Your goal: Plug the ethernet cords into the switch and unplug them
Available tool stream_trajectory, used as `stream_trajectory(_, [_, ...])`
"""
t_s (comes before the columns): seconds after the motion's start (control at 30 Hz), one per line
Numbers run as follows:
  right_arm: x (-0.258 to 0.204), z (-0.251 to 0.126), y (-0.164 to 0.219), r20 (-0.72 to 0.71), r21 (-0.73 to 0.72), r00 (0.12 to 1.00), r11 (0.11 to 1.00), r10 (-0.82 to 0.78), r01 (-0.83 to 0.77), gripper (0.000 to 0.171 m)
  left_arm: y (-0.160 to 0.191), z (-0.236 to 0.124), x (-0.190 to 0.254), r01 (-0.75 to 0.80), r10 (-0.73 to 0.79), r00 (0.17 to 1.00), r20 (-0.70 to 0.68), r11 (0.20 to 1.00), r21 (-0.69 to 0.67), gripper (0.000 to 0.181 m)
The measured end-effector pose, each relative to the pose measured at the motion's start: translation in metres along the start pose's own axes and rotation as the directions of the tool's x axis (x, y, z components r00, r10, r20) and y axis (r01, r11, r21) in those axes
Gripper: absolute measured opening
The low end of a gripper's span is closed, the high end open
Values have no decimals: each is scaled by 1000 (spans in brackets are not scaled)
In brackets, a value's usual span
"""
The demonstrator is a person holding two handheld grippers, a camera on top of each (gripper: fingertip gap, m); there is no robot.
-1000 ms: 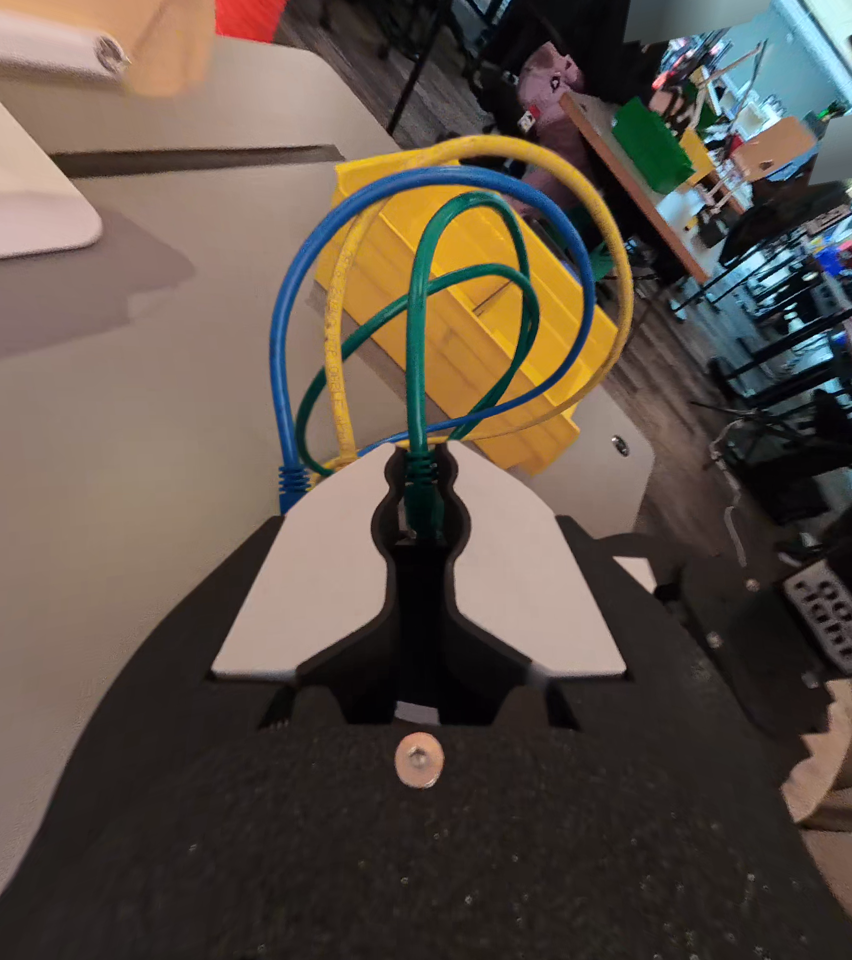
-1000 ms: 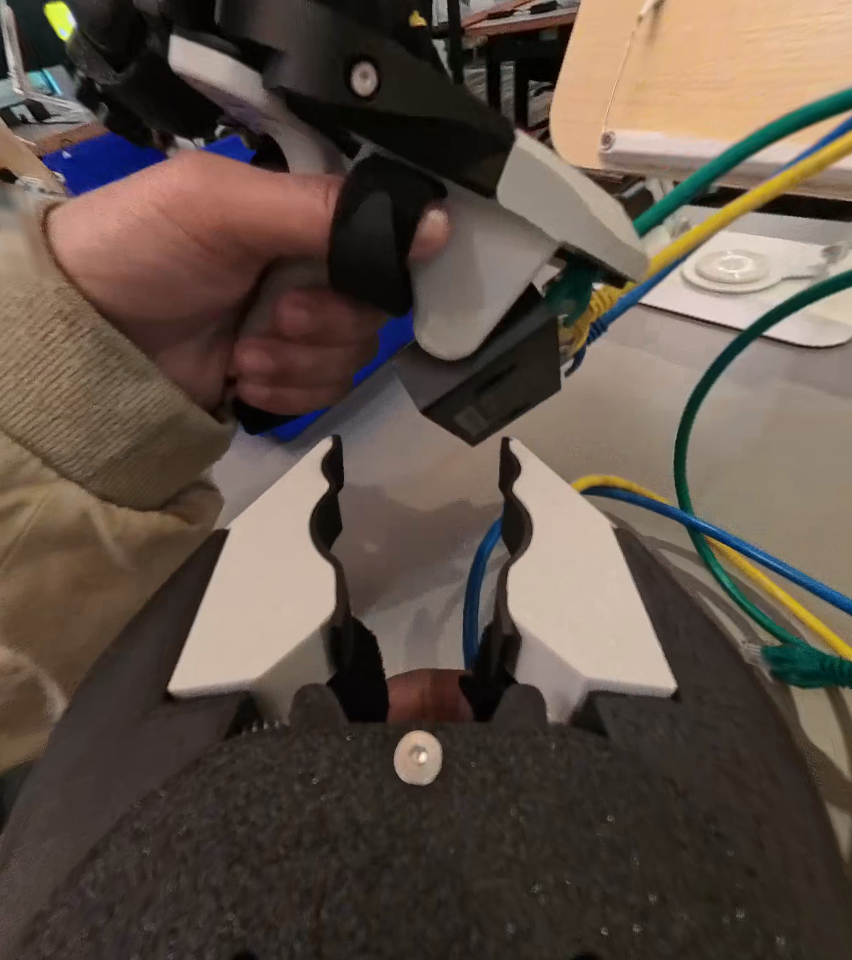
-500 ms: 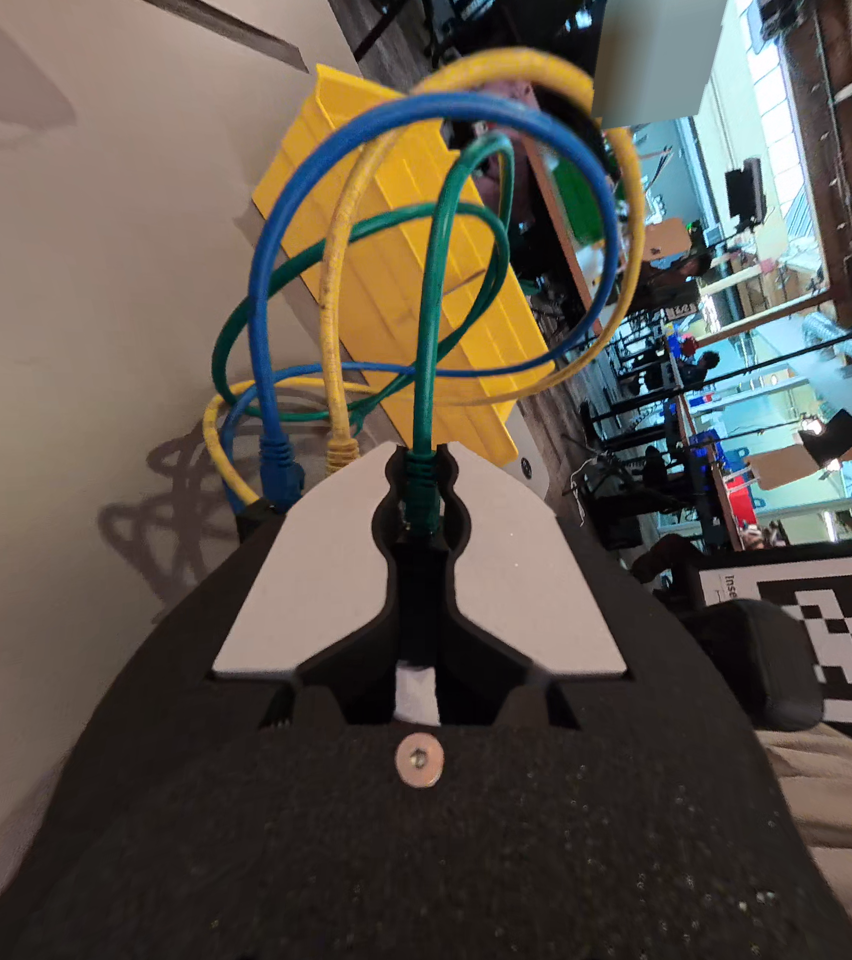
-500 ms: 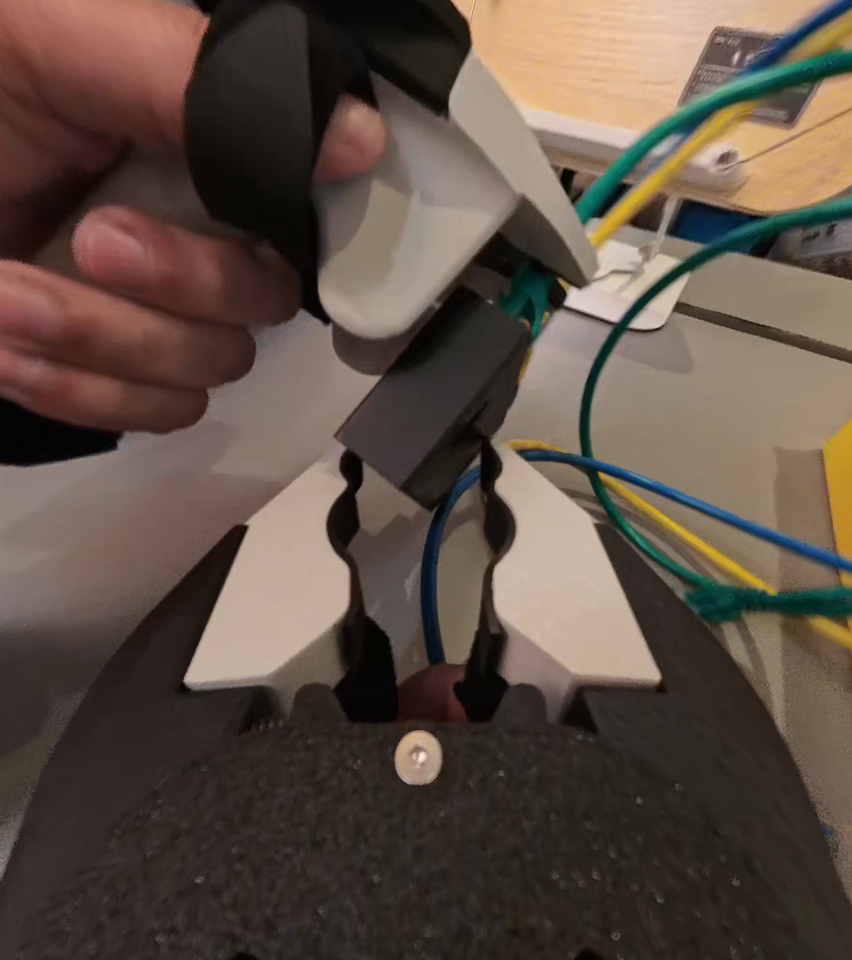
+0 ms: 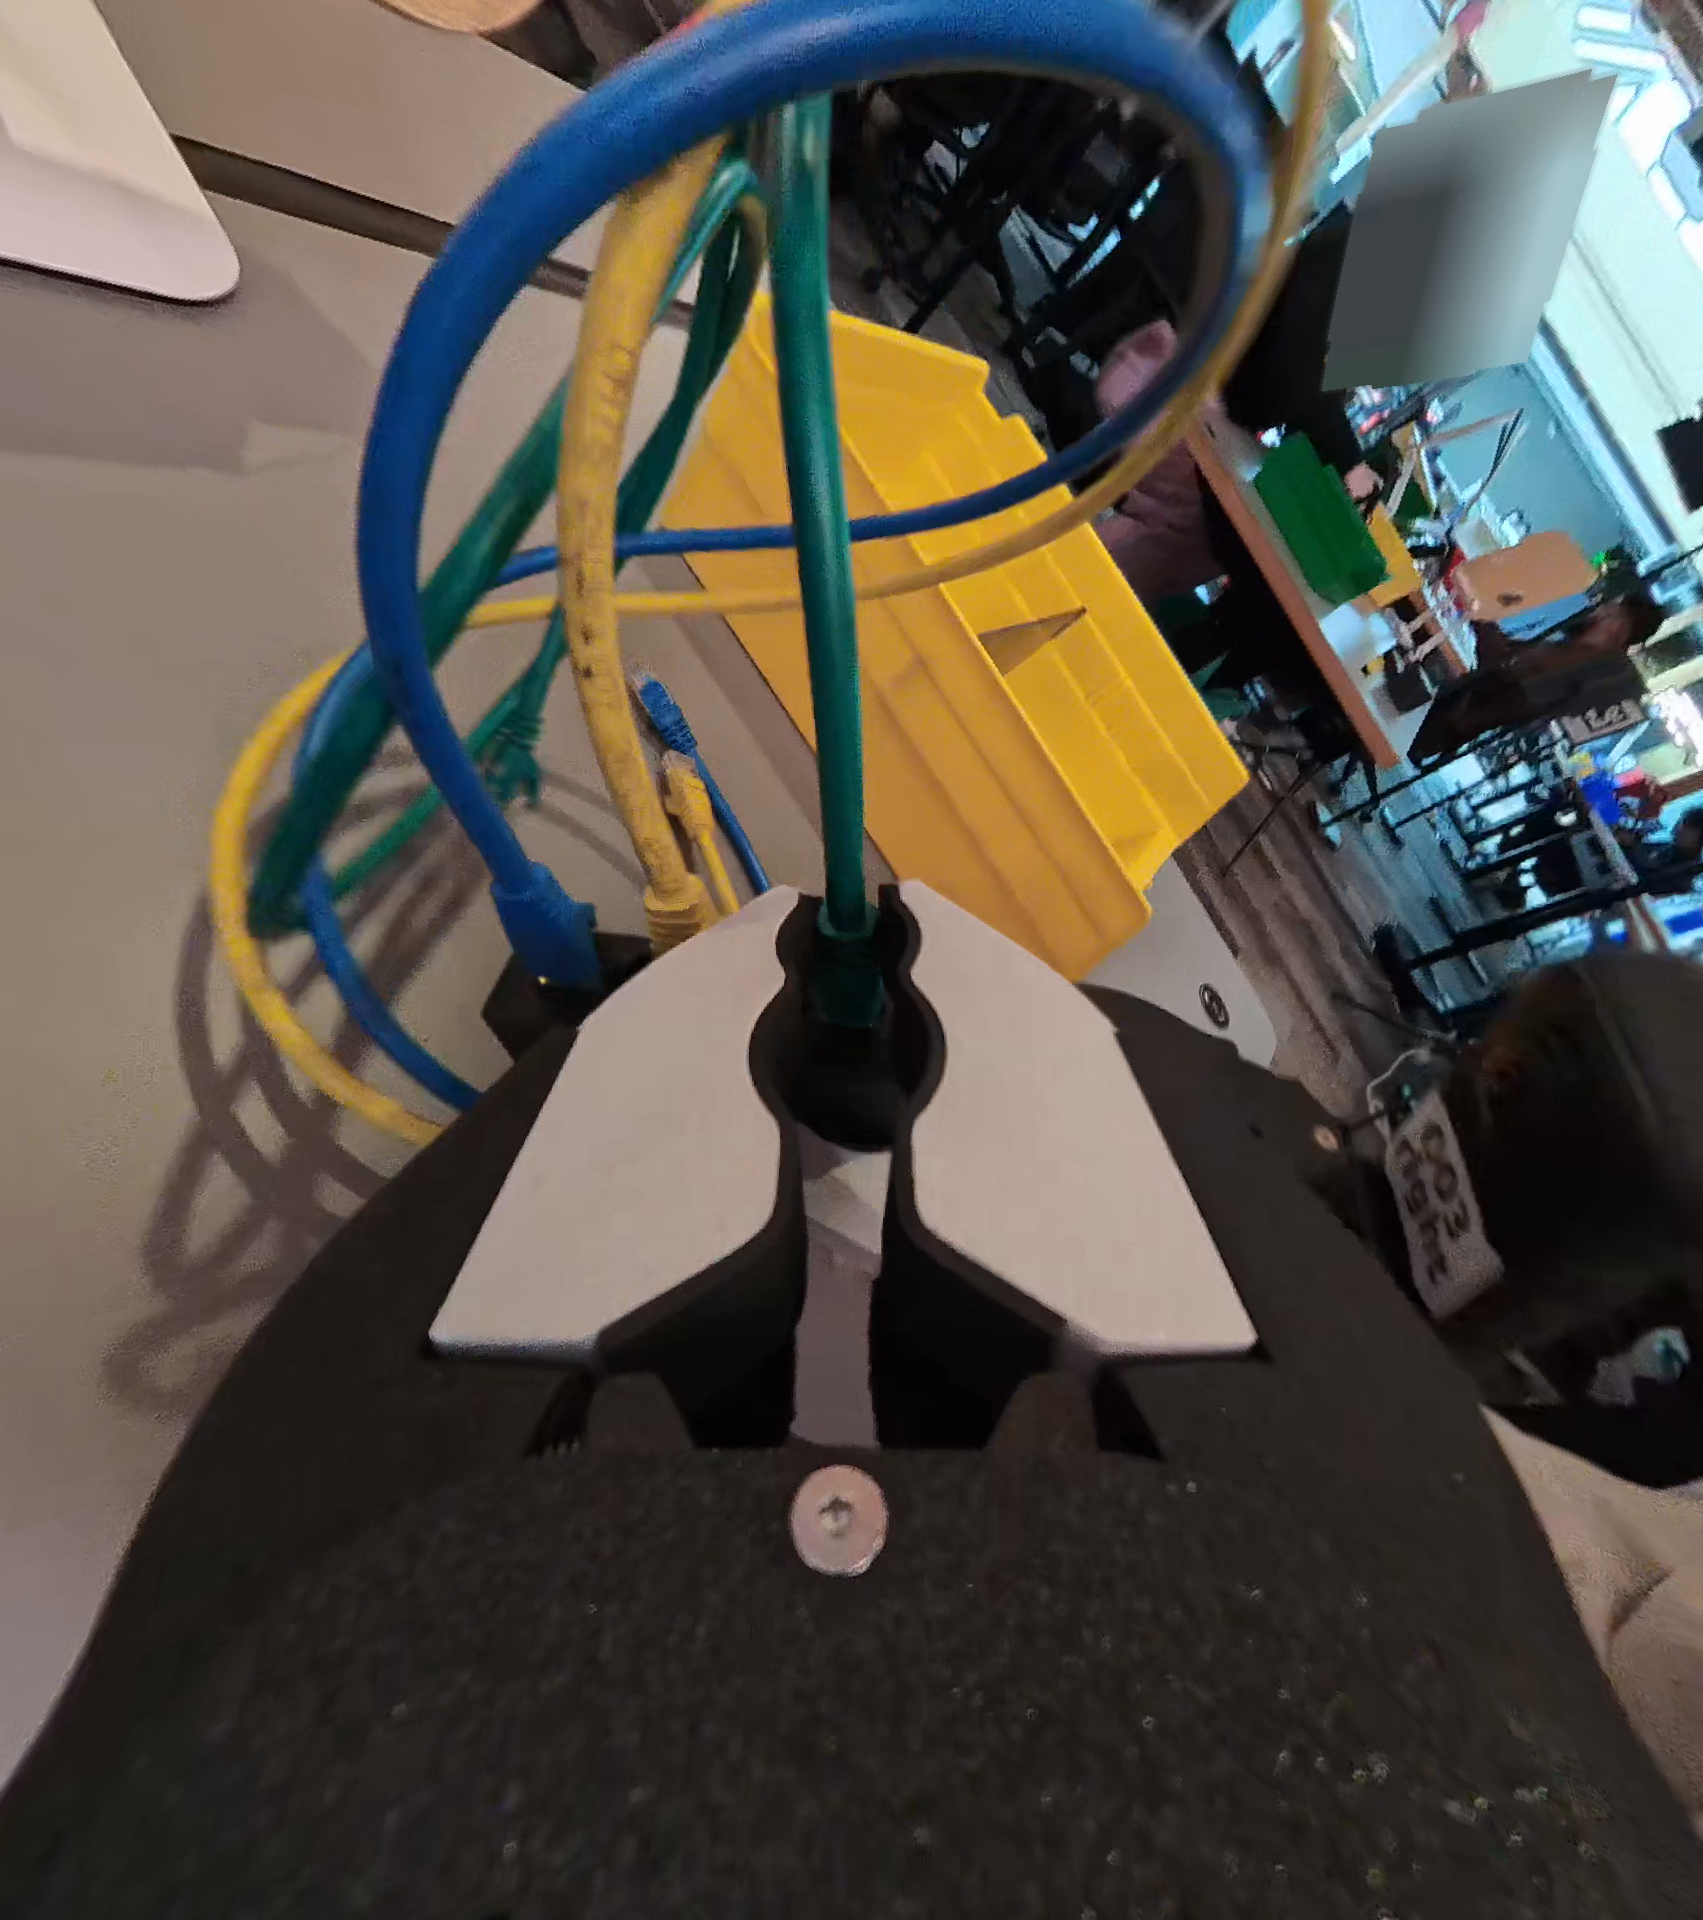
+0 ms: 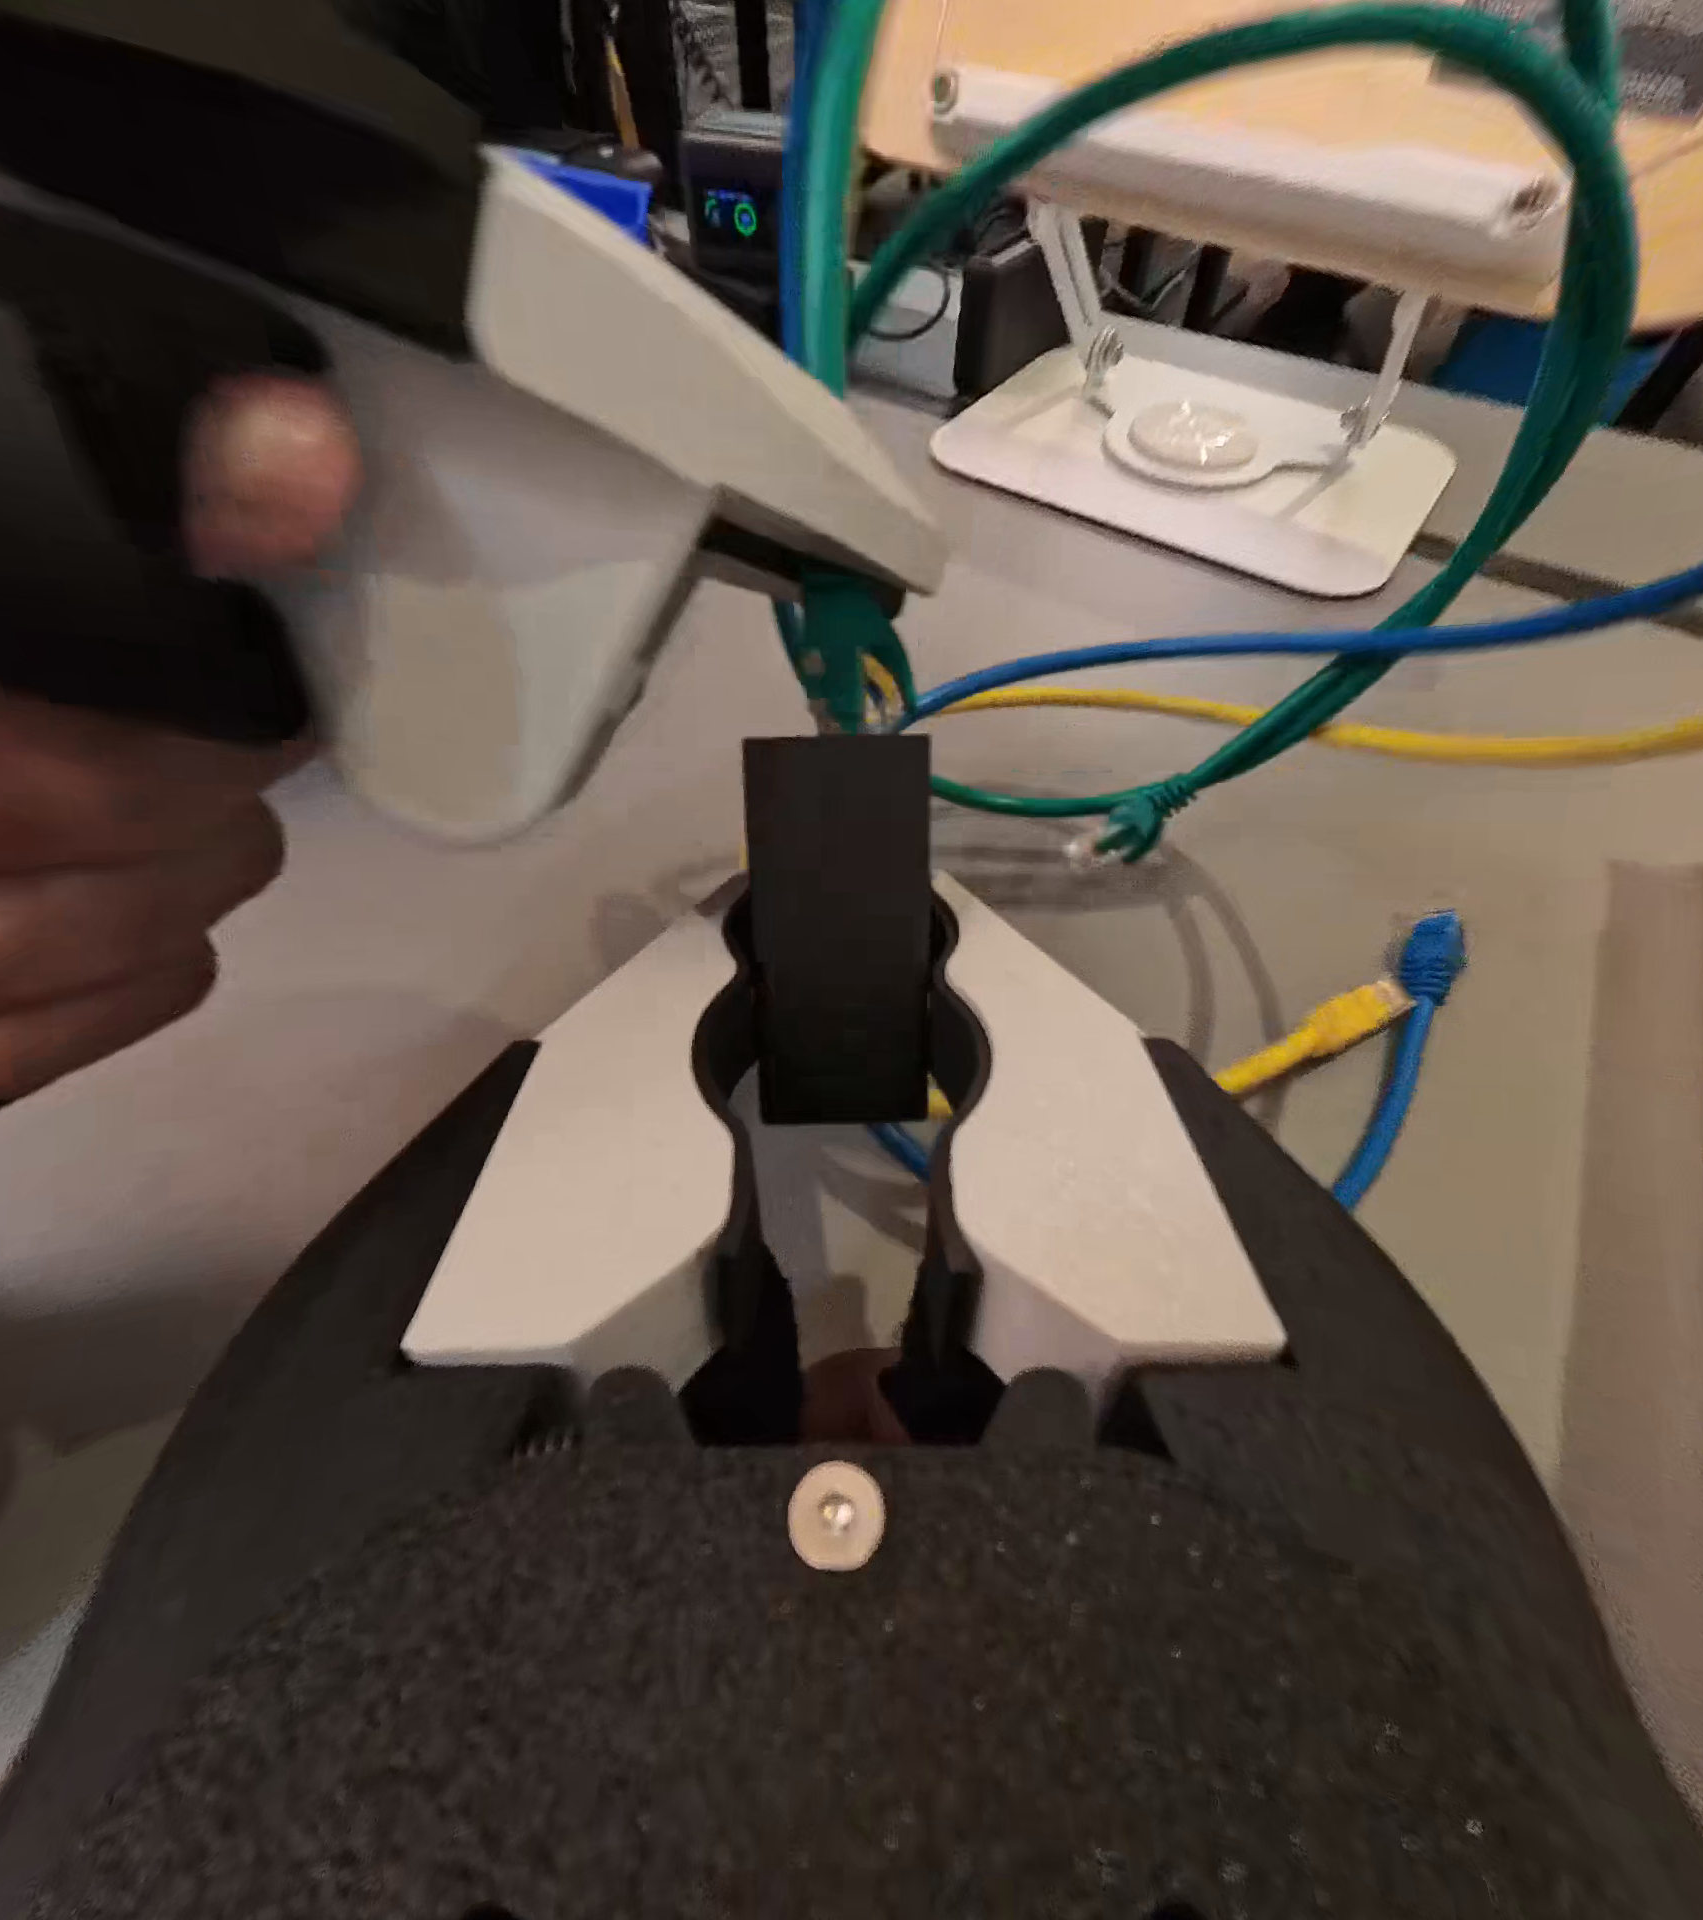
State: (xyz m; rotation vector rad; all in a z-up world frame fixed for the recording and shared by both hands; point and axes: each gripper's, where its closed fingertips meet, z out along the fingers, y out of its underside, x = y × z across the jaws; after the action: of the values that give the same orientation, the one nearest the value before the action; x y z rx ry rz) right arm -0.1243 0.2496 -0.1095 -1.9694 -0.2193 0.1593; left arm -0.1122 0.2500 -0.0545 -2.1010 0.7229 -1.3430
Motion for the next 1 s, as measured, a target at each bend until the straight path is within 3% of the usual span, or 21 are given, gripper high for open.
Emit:
stream_trajectory(0.03, [-1,1,2,24,-1,1000,1000,13,-13,27,2,-1,2,-16,16,1000,0,1000,-4,12])
stream_trajectory(0.13, [-6,-1,1,79,40,996,999,-32,29,27,6,-7,10,-99,99,995,-22,995,-20,16])
stream_trajectory(0.23, [-12,-7,-6,162,94,986,995,26,-42,27,9,-22,18,-212,207,974,-96,976,-48,27])
stream_trajectory(0.37, [-19,-21,-20,350,167,928,966,127,-195,27,0,-59,-4,-376,377,926,-5,924,70,44])
stream_trajectory(0.47, [-30,-35,-30,462,214,884,957,77,-196,27,15,-77,8,-345,370,912,-176,925,156,57])
stream_trajectory(0.53, [-30,-34,-29,442,223,897,965,26,-138,27,23,-83,9,-315,340,918,-205,938,146,53])
stream_trajectory(0.63, [-6,-19,-14,265,156,964,986,11,-54,27,16,-97,8,-323,358,924,-132,918,230,50])
stream_trajectory(0.7, [-3,-14,-3,263,94,964,993,38,-65,27,22,-98,8,-342,371,923,-107,914,216,50])
stream_trajectory(0.77, [-24,-21,-9,429,98,899,986,81,-136,27,36,-89,3,-368,382,920,-81,917,153,50])
stream_trajectory(0.87, [-41,-31,-19,540,122,837,977,85,-178,27,45,-79,-9,-374,381,923,-53,920,116,52])
stream_trajectory(1.0, [-75,-61,-24,752,120,657,971,48,-208,27,51,-81,-1,-350,368,914,-171,928,125,58])
